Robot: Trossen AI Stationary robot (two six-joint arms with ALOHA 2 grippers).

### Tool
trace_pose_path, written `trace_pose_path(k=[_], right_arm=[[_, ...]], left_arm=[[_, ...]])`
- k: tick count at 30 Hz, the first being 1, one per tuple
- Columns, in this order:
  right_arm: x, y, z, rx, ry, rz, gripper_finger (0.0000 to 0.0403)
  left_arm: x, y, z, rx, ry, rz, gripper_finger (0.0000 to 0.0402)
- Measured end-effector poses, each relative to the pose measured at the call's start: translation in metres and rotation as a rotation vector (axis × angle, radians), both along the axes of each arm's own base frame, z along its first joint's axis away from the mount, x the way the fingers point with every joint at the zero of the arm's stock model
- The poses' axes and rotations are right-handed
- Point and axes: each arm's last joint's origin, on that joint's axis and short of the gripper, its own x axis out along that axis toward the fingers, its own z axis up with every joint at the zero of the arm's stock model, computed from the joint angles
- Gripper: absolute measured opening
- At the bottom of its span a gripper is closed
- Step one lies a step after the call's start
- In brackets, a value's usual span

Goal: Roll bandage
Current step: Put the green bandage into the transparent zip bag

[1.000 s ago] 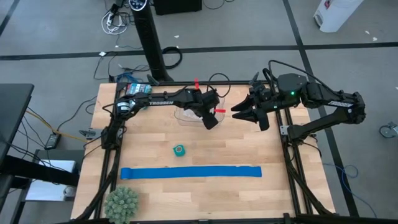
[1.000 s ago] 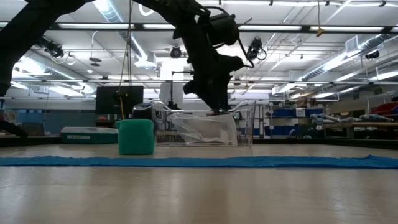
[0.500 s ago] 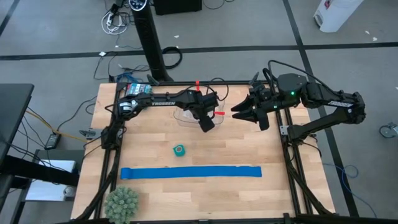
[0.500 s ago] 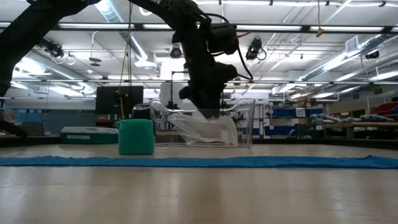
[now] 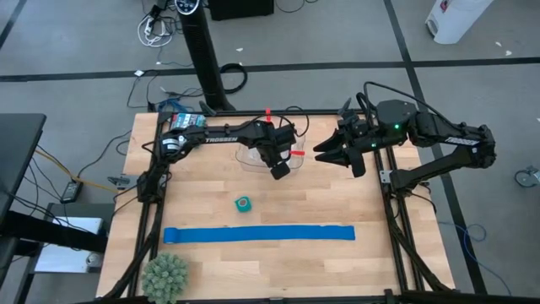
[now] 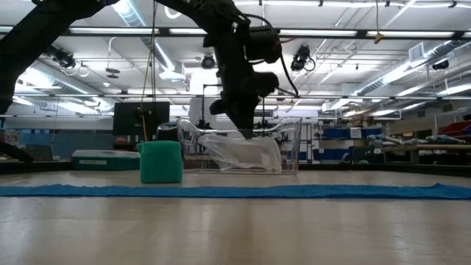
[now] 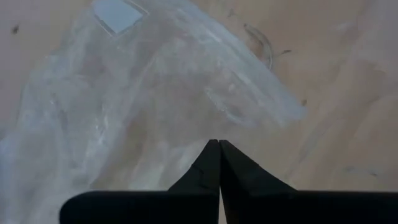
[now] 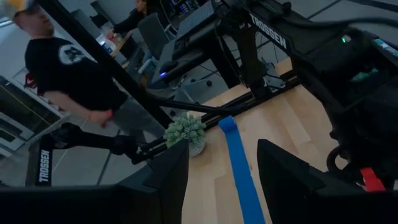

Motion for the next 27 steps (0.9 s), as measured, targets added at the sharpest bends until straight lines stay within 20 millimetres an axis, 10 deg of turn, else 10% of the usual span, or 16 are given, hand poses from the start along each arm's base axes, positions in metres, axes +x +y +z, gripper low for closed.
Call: trace_pose_path(k=[15, 27], right_arm=[[0.000, 0.000, 0.000, -0.007, 0.000, 0.002, 0.0183], [0.000, 0.000, 0.000, -0.001, -0.003, 0.002, 0.0183]], left_arm=[[-0.031, 0.046, 0.046, -0.048, 0.146, 0.071, 0.0020], [-0.037, 0.060, 0.043, -0.112, 0.131, 0.166, 0.0201]])
